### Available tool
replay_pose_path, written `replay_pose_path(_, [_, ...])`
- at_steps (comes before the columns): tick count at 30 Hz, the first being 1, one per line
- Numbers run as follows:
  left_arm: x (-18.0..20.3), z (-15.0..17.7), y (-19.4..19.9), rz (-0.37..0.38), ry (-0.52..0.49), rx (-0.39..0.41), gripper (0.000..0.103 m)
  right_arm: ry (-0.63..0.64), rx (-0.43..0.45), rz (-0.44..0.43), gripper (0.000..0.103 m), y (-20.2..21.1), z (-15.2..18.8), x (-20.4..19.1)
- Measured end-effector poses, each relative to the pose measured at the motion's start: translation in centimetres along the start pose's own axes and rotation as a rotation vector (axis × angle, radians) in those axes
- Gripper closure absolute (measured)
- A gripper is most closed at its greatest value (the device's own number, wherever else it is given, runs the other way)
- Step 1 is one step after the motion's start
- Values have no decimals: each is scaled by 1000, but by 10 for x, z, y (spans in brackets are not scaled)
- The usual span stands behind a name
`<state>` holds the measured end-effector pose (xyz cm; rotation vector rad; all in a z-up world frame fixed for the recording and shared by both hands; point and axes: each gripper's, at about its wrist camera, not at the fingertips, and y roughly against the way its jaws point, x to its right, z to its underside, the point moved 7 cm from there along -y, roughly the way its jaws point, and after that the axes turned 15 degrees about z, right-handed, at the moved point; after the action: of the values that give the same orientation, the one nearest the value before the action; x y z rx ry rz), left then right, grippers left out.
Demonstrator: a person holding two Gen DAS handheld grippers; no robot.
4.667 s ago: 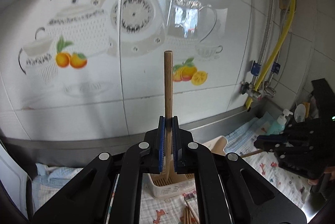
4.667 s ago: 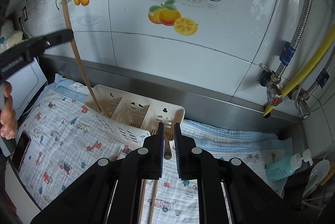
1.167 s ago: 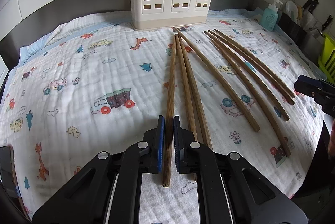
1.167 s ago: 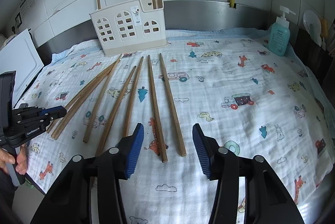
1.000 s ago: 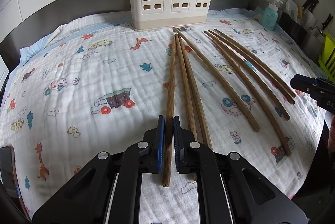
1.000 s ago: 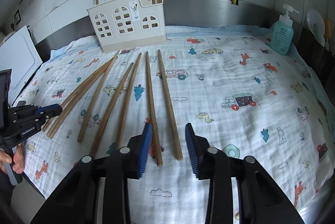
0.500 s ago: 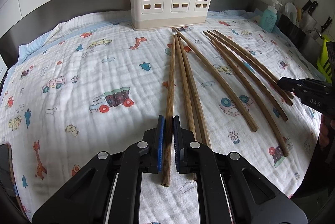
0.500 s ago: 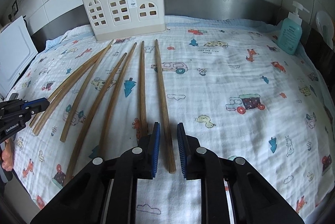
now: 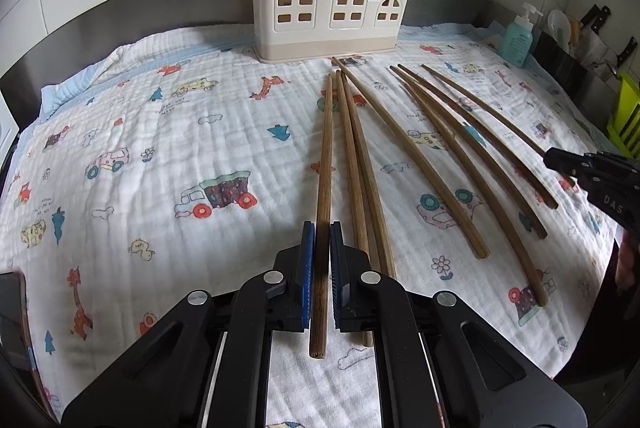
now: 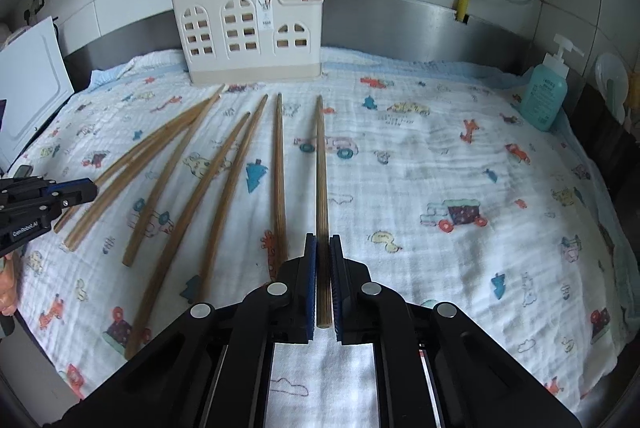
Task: Organize utensils
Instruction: 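Lift both held chopsticks upright and carry them over the white holder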
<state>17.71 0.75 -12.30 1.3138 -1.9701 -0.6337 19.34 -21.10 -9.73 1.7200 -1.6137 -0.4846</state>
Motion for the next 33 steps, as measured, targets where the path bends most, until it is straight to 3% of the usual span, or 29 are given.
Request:
replay_pose_path(11, [5,-30,42,20,-14,112,97,-32,175,-36,97,64,-58,11])
replay_pose_path(23, [4,-77,72,76,-10,207,97,-1,248,-113,97,90,-128,6])
replay_pose_path(33, [5,-127,85,81,-72,227,97,54,297,-182,97,118,-219,8])
